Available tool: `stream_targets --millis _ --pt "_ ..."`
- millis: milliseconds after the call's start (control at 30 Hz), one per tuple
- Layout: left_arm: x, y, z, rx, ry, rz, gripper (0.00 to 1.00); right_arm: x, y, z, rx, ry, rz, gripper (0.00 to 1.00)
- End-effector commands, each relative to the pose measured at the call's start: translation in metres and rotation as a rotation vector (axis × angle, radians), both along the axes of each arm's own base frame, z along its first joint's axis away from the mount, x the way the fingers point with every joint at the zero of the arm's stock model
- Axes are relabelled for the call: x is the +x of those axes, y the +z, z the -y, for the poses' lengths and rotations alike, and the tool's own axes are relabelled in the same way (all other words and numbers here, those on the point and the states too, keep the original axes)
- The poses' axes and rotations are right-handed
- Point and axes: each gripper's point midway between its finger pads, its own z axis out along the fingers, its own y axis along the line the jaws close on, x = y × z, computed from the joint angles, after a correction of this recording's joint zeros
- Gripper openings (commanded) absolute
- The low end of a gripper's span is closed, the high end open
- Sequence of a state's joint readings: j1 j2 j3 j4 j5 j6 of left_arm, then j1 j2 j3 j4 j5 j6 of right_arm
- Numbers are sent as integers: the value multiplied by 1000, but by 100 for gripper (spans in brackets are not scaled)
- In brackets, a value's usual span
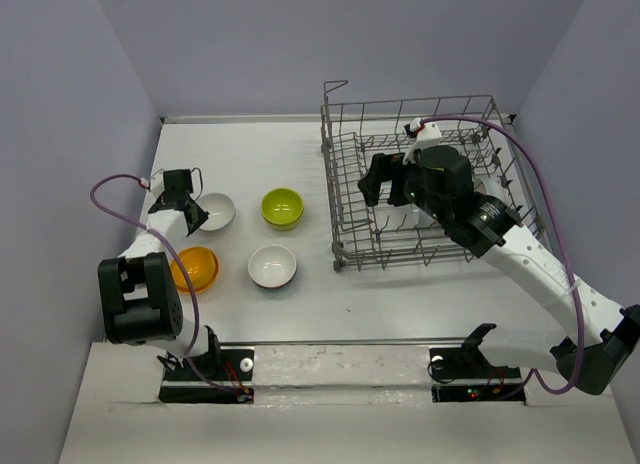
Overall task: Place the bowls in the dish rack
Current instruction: Pick up the bowl from the center of the board.
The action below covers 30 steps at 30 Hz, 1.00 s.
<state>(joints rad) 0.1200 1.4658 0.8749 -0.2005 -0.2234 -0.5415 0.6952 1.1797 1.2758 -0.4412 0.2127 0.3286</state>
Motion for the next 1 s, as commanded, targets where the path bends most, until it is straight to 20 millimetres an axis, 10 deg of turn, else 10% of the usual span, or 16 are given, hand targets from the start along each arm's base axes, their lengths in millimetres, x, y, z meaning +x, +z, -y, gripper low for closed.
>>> stream_targets --millis 0,267,633,800,967 --pt "-2 -5 -1 -1 0 -16 37 0 13 -4 29 19 45 100" --pt "-1 -6 0 -6 -2 -17 32 1 9 -5 22 19 37 100" --pt "0 -3 2 -15 -4 -8 0 1 6 -6 17 24 30 100" --pt "15 51 3 2 -42 108 0 4 9 -10 21 29 33 100" --pt "35 152 11 21 -116 296 0 13 21 -15 21 21 47 100"
